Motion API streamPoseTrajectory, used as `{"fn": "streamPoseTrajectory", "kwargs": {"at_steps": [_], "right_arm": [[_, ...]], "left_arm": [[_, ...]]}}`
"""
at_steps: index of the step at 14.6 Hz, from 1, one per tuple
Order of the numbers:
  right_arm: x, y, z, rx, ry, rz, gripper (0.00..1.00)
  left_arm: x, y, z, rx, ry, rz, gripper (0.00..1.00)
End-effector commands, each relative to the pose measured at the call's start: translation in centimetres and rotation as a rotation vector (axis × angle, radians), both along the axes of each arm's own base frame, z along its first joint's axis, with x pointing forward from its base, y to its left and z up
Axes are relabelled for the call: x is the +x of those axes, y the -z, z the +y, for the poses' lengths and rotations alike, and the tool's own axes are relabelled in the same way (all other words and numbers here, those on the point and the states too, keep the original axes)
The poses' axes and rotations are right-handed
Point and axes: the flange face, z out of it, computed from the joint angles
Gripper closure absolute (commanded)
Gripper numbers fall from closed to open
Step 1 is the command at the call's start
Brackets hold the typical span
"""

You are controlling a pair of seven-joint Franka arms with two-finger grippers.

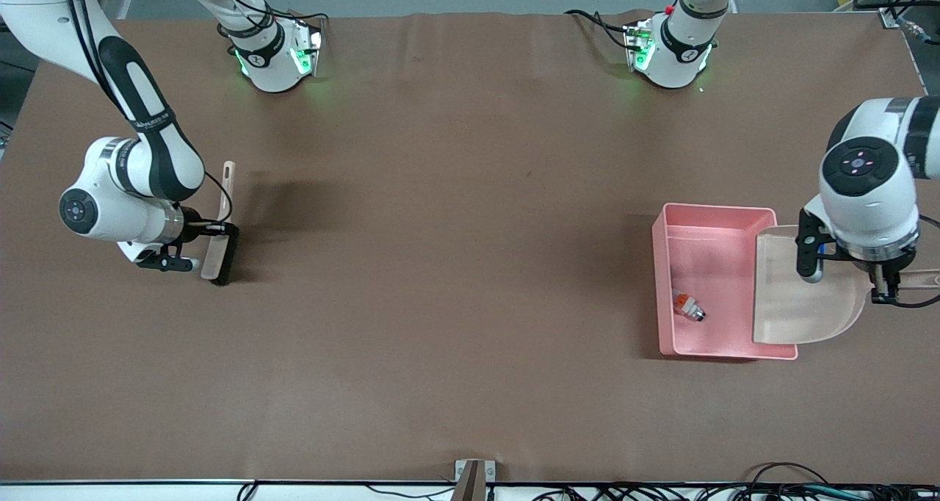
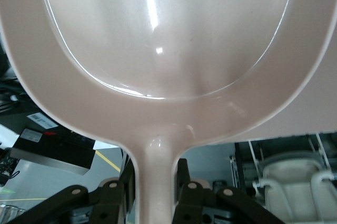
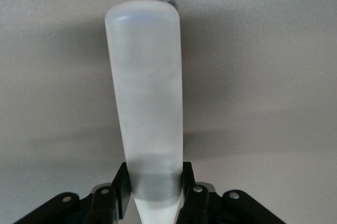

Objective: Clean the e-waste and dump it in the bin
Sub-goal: 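Tilt the dustpan over the pink bin with the left gripper to dump items, then lower the dustpan with the left gripper while the right gripper lowers the brush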

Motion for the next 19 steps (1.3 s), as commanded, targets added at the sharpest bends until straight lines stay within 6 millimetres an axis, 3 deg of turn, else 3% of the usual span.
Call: {"fn": "streamPoseTrajectory", "kwargs": {"at_steps": [1,5,8,11,12,14,16,19], "right_arm": [[-0.4,0.3,-0.1,0.004,0.009,0.008,0.42],[0.8,-1.2,-0.2,0.006,0.011,0.011,0.00],[3.4,-4.8,-0.4,0.012,-0.001,0.028,0.00],[6.4,-11.3,-0.4,0.021,-0.017,0.058,0.00],[6.7,-13.2,-0.1,0.016,-0.025,0.037,0.00],[6.5,-19.2,0.1,-0.009,-0.027,-0.045,0.00],[6.0,-25.3,0.3,-0.023,-0.030,-0.082,0.00],[5.8,-33.7,0.6,-0.032,-0.038,-0.119,0.00]], "left_arm": [[0.3,-3.9,-1.6,-0.140,-0.051,-0.039,1.00],[-0.4,-5.7,-7.2,-0.263,-0.061,-0.030,1.00],[-1.7,-5.8,-13.4,-0.325,-0.030,-0.010,1.00],[-3.3,-4.1,-19.5,-0.379,-0.067,0.027,1.00],[-4.0,-3.3,-22.2,-0.390,-0.045,0.044,1.00],[-4.5,-0.1,-25.5,-0.426,-0.021,0.114,1.00],[-4.3,3.4,-26.4,-0.461,-0.030,0.178,1.00],[-5.4,6.9,-29.5,-0.479,-0.072,0.214,1.00]]}}
